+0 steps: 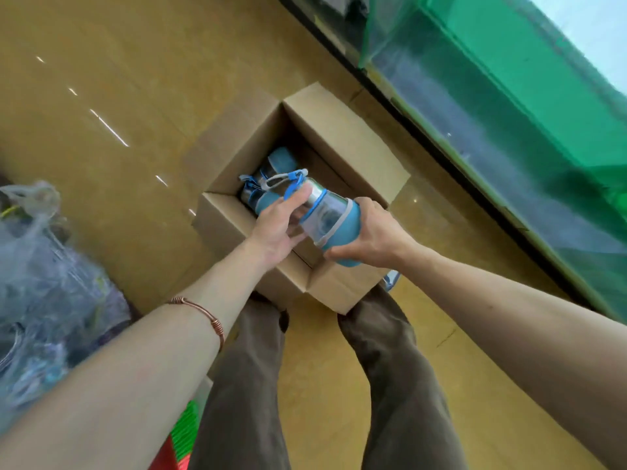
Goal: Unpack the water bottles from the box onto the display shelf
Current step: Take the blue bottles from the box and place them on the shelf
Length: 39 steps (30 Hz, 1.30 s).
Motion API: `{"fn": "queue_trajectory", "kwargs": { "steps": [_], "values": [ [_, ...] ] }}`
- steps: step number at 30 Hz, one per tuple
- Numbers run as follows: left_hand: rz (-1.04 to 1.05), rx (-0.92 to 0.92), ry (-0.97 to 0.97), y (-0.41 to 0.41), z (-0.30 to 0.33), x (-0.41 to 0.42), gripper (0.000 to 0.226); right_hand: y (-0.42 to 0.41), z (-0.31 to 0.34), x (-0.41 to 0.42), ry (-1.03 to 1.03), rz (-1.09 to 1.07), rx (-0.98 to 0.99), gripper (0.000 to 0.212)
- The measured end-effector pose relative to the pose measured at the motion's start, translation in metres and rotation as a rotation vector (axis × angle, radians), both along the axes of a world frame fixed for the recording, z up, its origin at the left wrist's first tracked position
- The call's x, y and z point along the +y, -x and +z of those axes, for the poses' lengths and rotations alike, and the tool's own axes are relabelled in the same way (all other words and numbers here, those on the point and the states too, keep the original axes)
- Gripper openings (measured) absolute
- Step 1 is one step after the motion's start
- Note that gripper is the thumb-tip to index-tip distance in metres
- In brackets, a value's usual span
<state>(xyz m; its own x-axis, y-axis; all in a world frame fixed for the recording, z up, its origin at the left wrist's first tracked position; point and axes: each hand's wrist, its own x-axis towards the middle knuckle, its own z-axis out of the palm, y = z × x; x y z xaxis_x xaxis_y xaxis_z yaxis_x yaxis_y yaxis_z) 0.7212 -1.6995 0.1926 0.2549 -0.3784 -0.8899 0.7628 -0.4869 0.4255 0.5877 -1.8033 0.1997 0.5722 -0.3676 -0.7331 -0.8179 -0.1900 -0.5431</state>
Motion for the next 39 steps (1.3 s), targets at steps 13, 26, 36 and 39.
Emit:
{"fn": "queue_trajectory", "kwargs": {
  "steps": [13, 26, 36, 39],
  "values": [
    [-0.166, -0.190, 0.409, 0.017, 0.188, 0.025, 0.020, 0.033, 0.214, 0.038, 0.105, -0.214, -0.178, 0.063],
    [-0.467, -0.543, 0.673, 0.084, 0.377, -0.008, 0.065, 0.126, 0.386, 0.072, 0.301, -0.505, -0.458, 0.066],
    [-0.408, -0.532, 0.873, 0.201, 0.477, -0.020, 0.050, 0.233, 0.484, 0.071, 0.576, -0.592, -0.526, 0.067],
    [-0.431, -0.558, 0.911, 0.242, 0.503, -0.019, 0.064, 0.281, 0.515, 0.071, 0.671, -0.581, -0.504, 0.065]
  ]
}}
